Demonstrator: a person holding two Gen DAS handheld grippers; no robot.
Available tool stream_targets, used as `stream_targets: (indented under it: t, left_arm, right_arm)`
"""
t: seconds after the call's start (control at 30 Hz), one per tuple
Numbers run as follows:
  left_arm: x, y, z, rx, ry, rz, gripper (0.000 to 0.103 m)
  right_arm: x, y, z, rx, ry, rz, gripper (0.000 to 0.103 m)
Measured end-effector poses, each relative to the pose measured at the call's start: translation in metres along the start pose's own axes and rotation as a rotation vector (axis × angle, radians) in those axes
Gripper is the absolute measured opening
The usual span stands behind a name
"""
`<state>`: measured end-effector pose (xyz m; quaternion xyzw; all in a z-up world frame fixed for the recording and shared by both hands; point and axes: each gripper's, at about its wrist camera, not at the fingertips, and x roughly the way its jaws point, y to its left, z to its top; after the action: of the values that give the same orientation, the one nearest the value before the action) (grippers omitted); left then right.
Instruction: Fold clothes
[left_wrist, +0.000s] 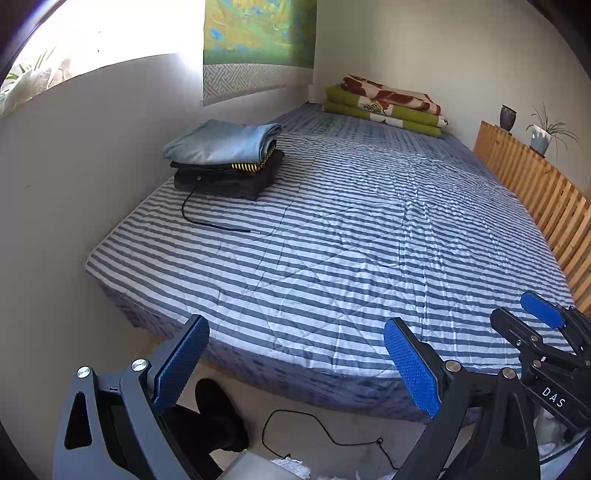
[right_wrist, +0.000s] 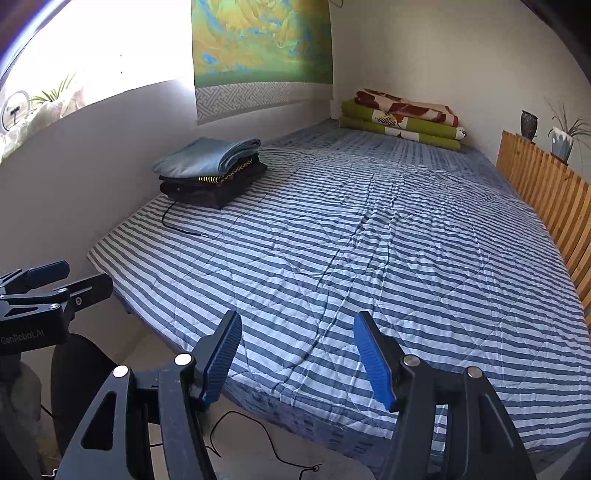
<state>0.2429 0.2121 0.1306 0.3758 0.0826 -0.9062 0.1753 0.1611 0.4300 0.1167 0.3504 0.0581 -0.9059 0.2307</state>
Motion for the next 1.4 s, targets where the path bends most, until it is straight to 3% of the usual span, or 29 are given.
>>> stream_targets:
  t: [1.4]
  left_arm:
    - [0.011, 0.003, -0.002, 0.017, 0.015, -0.016, 0.097]
  right_arm:
    - [0.011, -0.002, -0.007, 0.032, 0.033, 0.005, 0.060]
